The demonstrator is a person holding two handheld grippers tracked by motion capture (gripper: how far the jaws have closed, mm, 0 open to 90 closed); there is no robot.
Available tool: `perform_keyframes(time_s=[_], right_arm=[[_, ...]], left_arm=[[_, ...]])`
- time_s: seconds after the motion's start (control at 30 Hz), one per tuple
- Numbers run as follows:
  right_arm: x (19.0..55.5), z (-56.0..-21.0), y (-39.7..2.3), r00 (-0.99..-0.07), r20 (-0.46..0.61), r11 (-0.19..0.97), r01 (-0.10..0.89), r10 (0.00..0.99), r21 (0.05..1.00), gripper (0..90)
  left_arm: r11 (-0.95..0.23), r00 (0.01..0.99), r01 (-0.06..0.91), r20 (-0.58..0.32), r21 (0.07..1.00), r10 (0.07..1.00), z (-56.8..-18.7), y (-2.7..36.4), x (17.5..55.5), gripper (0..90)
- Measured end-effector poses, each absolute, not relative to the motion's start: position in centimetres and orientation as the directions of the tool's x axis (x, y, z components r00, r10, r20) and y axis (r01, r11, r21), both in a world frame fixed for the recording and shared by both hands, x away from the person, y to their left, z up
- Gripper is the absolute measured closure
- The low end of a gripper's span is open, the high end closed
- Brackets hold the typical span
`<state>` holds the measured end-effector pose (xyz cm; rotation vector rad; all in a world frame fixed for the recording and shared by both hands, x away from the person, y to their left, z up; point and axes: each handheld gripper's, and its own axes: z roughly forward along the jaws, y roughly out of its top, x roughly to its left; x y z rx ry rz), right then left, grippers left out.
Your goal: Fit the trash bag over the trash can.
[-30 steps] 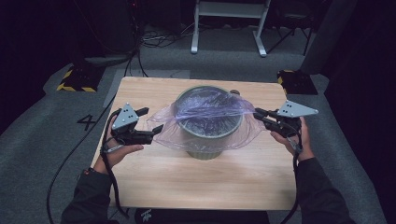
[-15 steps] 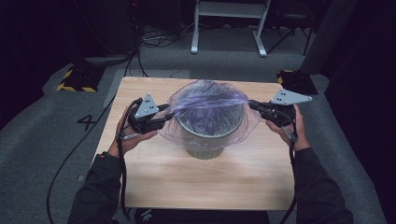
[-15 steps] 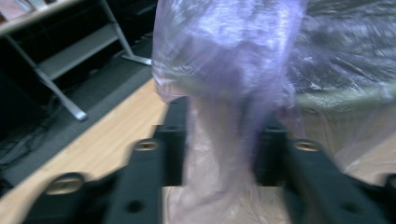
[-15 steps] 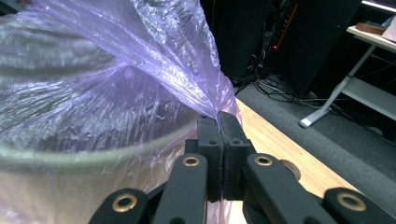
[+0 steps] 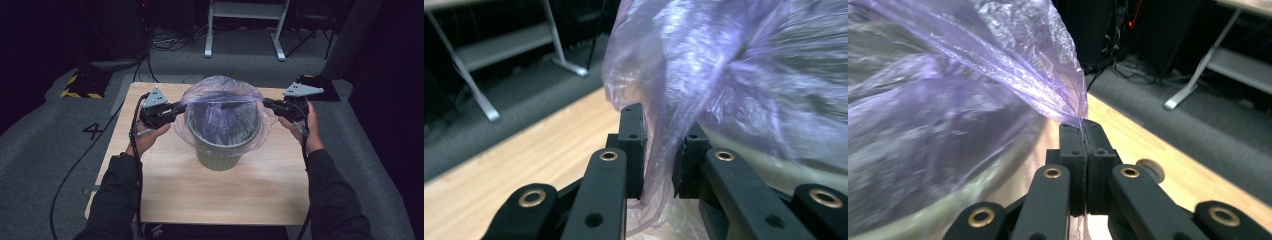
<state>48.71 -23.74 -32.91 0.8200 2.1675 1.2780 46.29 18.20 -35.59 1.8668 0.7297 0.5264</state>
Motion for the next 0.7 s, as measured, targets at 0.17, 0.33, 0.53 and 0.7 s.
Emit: perform_keyframes(time_s=[0.17,0.33,0.53,0.7], right_arm=[[50.5,-33.8,-23.5,-0.660,-0.080,0.368,0.310,0.747,0.877,90.0],[52.0,-35.0,-23.0,-0.636,-0.090,0.382,0.339,0.767,0.860,90.0],[53.4,-36.2,-22.6,-0.609,-0.075,0.367,0.371,0.790,0.853,90.0],[54.2,-37.5,-21.6,-0.621,-0.077,0.405,0.407,0.780,0.819,90.0]], left_arm=[[-0.281,0.699,0.306,-0.014,0.910,0.715,-36.5,17.9,48.2,86.8],[-0.303,0.680,0.336,-0.007,0.892,0.733,-37.3,17.2,49.6,89.3],[-0.317,0.660,0.393,-0.025,0.863,0.751,-38.6,16.4,51.1,89.5],[-0.324,0.653,0.458,-0.067,0.828,0.754,-39.8,15.5,52.2,89.5]])
